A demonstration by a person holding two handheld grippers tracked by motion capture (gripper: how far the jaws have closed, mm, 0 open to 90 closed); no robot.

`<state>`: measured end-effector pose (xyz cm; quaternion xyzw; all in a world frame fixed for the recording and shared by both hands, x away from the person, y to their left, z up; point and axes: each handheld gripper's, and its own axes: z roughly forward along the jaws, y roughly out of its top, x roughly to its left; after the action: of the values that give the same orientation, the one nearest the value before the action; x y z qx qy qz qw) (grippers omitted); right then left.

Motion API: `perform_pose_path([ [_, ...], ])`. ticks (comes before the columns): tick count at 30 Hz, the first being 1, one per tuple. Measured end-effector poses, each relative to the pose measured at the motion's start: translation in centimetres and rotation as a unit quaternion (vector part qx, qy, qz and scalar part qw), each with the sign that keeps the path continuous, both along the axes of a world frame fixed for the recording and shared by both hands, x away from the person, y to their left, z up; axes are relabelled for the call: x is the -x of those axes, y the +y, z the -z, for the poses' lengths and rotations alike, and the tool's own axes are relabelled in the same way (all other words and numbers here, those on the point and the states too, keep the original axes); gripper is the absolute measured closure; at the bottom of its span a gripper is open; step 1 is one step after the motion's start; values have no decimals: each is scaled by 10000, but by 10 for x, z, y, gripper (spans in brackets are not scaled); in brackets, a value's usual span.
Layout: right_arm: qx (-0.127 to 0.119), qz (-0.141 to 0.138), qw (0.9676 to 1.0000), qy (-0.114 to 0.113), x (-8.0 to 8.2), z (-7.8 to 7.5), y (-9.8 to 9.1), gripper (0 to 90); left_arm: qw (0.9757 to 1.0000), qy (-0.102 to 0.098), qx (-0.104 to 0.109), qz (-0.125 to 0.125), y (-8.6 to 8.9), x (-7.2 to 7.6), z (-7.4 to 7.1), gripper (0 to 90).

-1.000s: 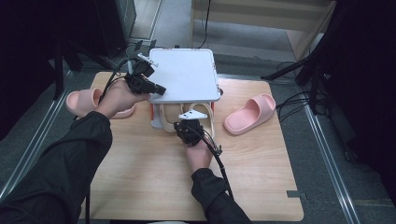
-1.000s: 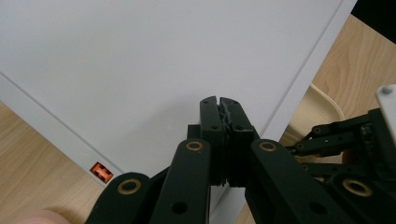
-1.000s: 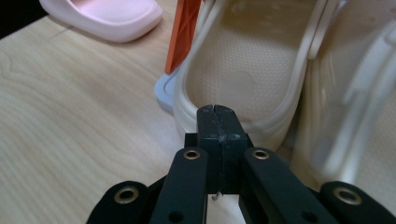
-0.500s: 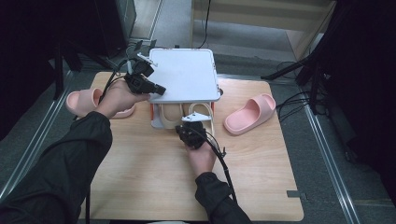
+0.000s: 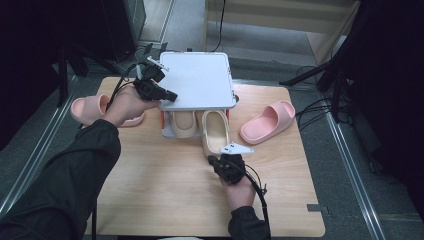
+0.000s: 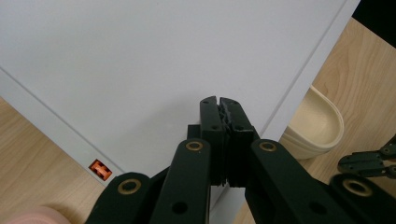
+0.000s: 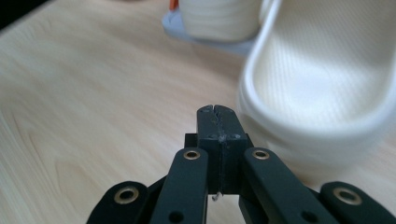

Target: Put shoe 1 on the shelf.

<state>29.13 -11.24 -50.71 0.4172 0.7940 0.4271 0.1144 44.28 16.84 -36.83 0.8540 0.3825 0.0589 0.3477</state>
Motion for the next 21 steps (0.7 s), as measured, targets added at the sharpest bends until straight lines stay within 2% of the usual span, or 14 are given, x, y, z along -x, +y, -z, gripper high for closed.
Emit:
perform_pose_path([
  [4,191,103,9998,31,7,5,-11,900,10000,1,-24,-7,0,0,0,884],
  [10,571,200,9981,104,-2,12,-17,900,10000,25,-15,-9,0,0,0,884],
  [15,680,163,9975,93,-15,13,-17,900,10000,37,-57,-13,-1,0,-1,884],
  [21,571,247,9980,86,-40,10,-12,890,10000,42,-55,-7,-1,0,-1,884],
])
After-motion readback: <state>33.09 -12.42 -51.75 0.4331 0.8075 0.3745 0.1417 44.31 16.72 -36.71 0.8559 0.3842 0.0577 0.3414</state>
